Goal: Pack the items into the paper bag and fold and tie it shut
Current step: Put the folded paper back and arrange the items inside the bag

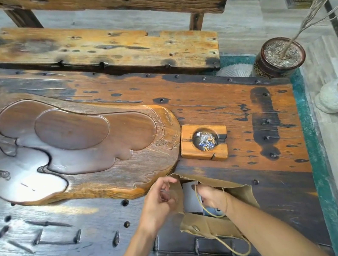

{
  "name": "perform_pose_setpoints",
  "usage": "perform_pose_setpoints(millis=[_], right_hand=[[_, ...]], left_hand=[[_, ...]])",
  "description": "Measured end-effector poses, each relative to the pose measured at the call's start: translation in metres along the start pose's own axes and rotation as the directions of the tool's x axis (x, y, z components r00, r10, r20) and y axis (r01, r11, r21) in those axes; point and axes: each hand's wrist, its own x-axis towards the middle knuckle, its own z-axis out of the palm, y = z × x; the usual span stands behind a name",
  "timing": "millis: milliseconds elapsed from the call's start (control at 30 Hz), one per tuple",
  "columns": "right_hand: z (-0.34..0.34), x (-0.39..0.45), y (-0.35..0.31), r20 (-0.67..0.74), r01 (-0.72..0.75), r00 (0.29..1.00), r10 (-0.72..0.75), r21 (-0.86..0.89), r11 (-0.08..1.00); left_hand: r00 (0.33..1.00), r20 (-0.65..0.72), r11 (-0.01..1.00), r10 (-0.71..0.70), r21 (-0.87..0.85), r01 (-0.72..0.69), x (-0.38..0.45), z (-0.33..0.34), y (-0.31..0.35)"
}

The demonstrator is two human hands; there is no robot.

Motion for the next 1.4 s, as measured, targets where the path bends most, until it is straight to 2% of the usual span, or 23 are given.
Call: perform_pose_setpoints(millis=[100,267,433,600,667,733,800,900,1033,1167,1300,1400], right_hand=[[0.007,-0.006,-0.005,-0.050,-0.003,0.999,0.001,-0.042,0.999],[0.007,0.001,0.000,-0.019,-0.026,0.999,0.026,-0.003,1.000],[0.009,-0.030,-0.006,0.051,0.002,0.999,-0.010,0.165,0.986],[-0.012,0.019,0.017,0.008,0.065,0.998,-0.066,0.115,0.991],[-0.026,0.023,0.026,0.026,0.026,0.999,-0.029,0.118,0.993],[-0.010,-0.031,0.011,-0.011,-0.068,0.998,0.070,0.099,0.993],[-0.006,-0.054,0.003,0.009,-0.083,0.997,0.082,0.105,0.991],[-0.010,-0.076,0.001,0.033,-0.044,0.999,0.042,0.055,0.998],[-0.029,-0.067,0.008,-0.154,-0.034,0.988,0.019,-0.097,0.995],[-0.040,-0.069,0.012,-0.226,-0.024,0.974,-0.021,-0.197,0.980],[-0.053,-0.056,0.022,-0.317,-0.131,0.948,0.033,-0.294,0.947],[-0.057,-0.054,0.022,-0.359,-0.236,0.930,0.082,-0.409,0.882]], left_hand=[[1.000,0.010,1.000,-0.012,0.021,0.012,-0.001,-0.001,0.001],[1.000,0.011,1.000,-0.004,0.027,0.003,0.000,-0.001,0.003],[0.999,0.034,1.000,-0.003,0.007,0.003,-0.003,-0.002,0.003],[0.999,0.032,1.000,-0.002,-0.009,0.003,0.001,-0.001,-0.001],[0.999,0.030,0.999,-0.013,-0.032,0.014,0.004,-0.001,-0.003],[1.000,0.022,0.998,-0.022,-0.058,0.023,0.005,0.000,-0.006],[1.000,0.014,0.998,-0.022,-0.062,0.023,0.008,0.001,-0.008],[0.999,0.030,0.997,-0.012,-0.076,0.014,0.007,0.005,-0.006],[0.998,0.050,1.000,0.027,0.001,-0.027,0.006,0.009,-0.008],[0.998,0.057,0.999,0.036,0.032,-0.038,0.007,0.008,-0.017],[0.998,0.058,0.999,0.037,0.007,-0.038,0.008,0.006,-0.022],[0.997,0.064,0.999,0.037,-0.002,-0.037,0.008,0.005,-0.023]])
